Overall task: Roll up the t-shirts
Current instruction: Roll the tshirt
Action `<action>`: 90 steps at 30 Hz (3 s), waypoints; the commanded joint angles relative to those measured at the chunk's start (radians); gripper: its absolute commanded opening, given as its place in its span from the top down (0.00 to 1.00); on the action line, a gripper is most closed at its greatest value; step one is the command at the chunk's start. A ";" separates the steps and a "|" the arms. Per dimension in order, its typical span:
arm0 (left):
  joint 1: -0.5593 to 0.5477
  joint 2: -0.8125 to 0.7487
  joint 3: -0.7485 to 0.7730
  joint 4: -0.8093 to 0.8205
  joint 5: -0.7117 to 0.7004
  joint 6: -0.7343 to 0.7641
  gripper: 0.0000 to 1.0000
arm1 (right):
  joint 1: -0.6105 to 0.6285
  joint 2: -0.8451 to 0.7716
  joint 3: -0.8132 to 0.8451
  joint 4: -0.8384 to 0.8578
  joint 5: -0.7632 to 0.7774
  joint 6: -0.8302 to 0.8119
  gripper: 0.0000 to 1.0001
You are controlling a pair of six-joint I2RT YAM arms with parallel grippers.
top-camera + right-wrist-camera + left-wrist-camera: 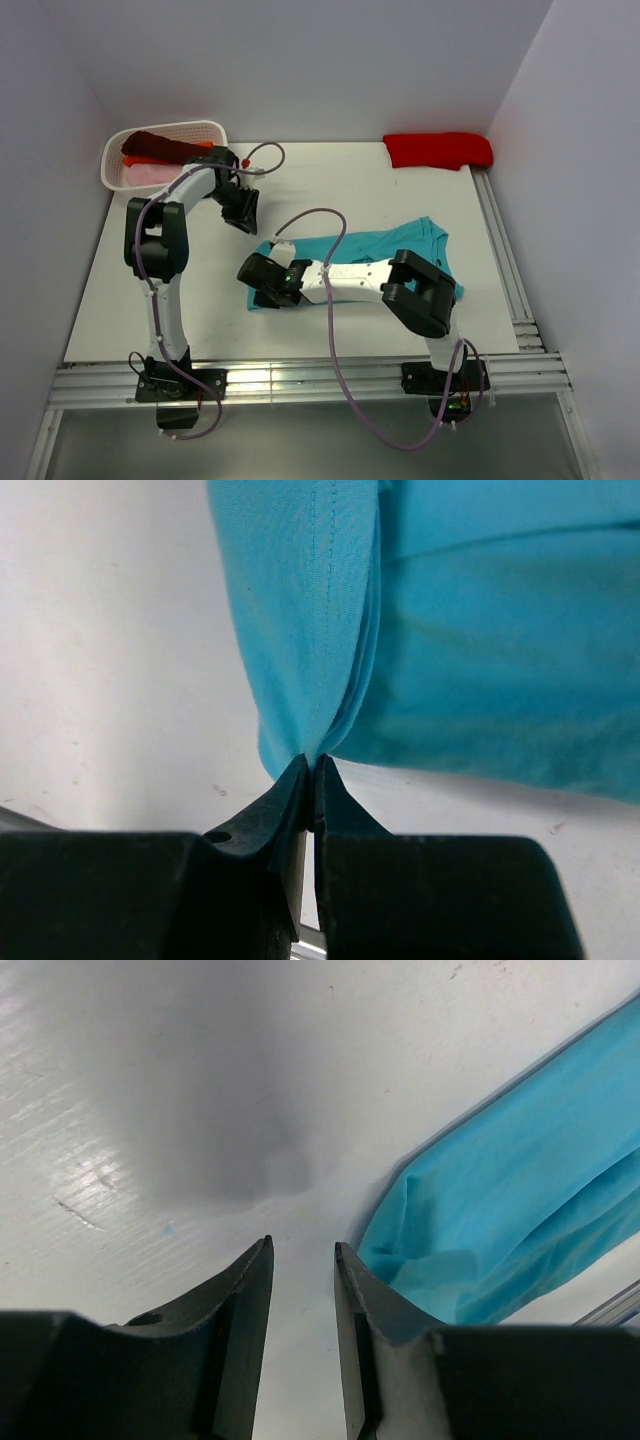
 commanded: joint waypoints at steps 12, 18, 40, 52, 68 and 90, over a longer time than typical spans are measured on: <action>-0.008 -0.041 -0.027 -0.001 0.033 0.041 0.50 | 0.001 -0.014 -0.072 -0.002 0.056 0.057 0.80; 0.018 -0.105 -0.070 -0.009 0.086 0.072 0.46 | -0.021 -0.044 -0.065 0.008 0.057 0.009 0.58; 0.143 -0.304 -0.335 -0.064 0.346 0.204 0.66 | -0.367 0.012 0.095 0.179 -0.182 -0.230 0.41; 0.106 -0.324 -0.401 -0.115 0.402 0.296 0.80 | -0.455 0.113 0.052 0.382 -0.473 -0.218 0.35; -0.095 -0.352 -0.475 0.042 0.241 0.144 1.00 | -0.456 0.136 0.021 0.479 -0.628 -0.178 0.27; -0.160 -0.623 -0.553 0.332 -0.011 -0.087 1.00 | -0.464 0.201 -0.075 0.804 -0.826 0.021 0.20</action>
